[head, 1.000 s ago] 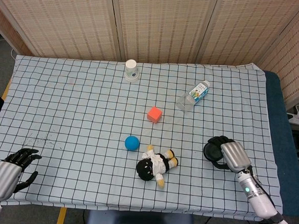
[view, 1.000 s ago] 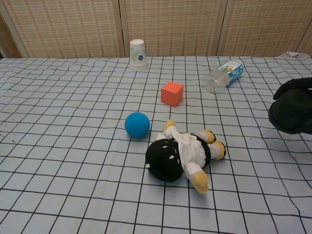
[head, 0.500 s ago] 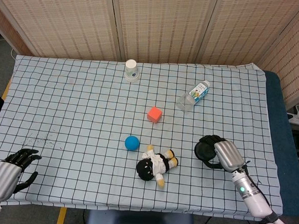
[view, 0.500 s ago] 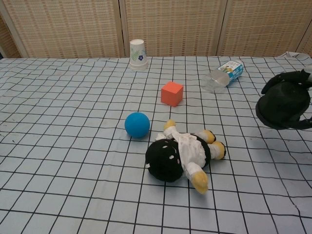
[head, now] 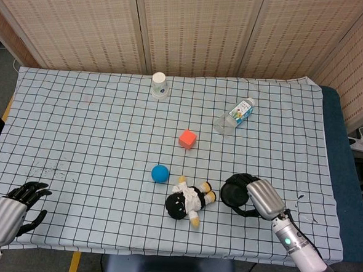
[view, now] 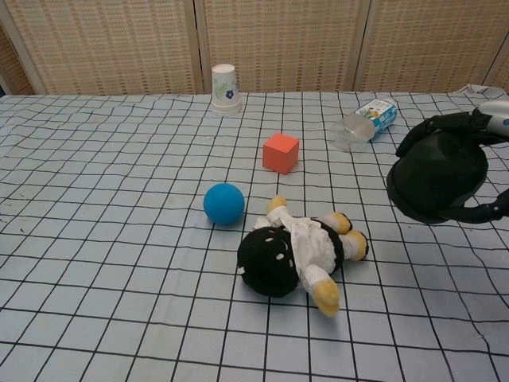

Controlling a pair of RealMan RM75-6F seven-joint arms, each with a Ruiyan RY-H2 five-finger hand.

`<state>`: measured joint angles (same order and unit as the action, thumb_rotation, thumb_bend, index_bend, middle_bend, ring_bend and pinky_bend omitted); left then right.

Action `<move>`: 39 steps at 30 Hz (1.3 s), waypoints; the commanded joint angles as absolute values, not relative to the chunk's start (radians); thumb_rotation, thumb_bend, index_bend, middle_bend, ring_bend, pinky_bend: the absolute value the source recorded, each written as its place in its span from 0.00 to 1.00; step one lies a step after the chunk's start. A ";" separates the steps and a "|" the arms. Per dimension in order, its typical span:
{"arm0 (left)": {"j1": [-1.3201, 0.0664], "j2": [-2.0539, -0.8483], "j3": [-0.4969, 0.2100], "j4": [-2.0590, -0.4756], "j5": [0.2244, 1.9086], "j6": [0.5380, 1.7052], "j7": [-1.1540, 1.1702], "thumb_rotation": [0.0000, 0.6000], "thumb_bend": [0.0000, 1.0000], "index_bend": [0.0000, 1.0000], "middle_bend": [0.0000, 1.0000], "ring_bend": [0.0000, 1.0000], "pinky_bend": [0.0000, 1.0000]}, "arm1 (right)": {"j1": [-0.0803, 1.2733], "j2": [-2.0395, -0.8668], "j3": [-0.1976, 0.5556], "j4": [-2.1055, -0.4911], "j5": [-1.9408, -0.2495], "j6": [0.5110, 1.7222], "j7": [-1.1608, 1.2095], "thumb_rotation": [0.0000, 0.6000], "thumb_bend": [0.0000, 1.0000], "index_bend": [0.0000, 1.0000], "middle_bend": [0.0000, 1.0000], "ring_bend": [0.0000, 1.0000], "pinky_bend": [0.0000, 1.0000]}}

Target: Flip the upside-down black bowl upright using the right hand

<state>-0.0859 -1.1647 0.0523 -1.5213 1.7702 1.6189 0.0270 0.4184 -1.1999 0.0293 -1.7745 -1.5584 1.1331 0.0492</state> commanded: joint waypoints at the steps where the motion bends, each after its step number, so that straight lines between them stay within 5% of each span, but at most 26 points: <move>1: -0.089 -1.166 0.052 -1.521 1.768 1.613 0.027 1.00 0.36 0.33 0.25 0.22 0.45 | 0.410 -1.203 0.009 -1.704 -1.488 1.102 0.052 1.00 0.38 0.41 0.40 0.23 0.40; 5: -0.094 -1.167 0.055 -1.525 1.770 1.598 0.041 1.00 0.36 0.33 0.26 0.22 0.45 | 0.423 -1.244 0.022 -1.624 -1.405 1.042 0.042 1.00 0.38 0.40 0.40 0.23 0.40; 7: -0.096 -1.167 0.057 -1.528 1.771 1.591 0.050 1.00 0.36 0.33 0.26 0.22 0.45 | 0.452 -1.304 0.038 -1.487 -1.262 0.896 0.104 1.00 0.38 0.40 0.40 0.23 0.40; 12: -0.097 -1.168 0.056 -1.530 1.762 1.583 0.056 1.00 0.36 0.33 0.26 0.22 0.45 | 0.449 -1.371 0.050 -1.363 -1.298 0.938 0.130 1.00 0.38 0.37 0.40 0.21 0.40; 18: -0.094 -1.165 0.057 -1.530 1.762 1.588 0.054 1.00 0.36 0.33 0.26 0.22 0.45 | 0.434 -1.382 0.039 -1.325 -1.336 0.976 0.125 1.00 0.35 0.34 0.35 0.11 0.22; 25: -0.095 -1.166 0.057 -1.529 1.763 1.587 0.056 1.00 0.36 0.33 0.26 0.22 0.45 | 0.431 -1.383 0.035 -1.306 -1.331 0.961 0.120 1.00 0.35 0.30 0.30 0.07 0.16; 39: -0.095 -1.168 0.061 -1.526 1.766 1.585 0.058 1.00 0.36 0.33 0.26 0.22 0.45 | 0.436 -1.352 0.023 -1.326 -1.329 0.915 0.101 1.00 0.20 0.01 0.00 0.00 0.09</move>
<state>-0.0953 -1.1684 0.0608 -1.5264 1.7663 1.5851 0.0577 0.4336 -1.3578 0.0247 -1.3207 -1.3295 0.9210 0.1004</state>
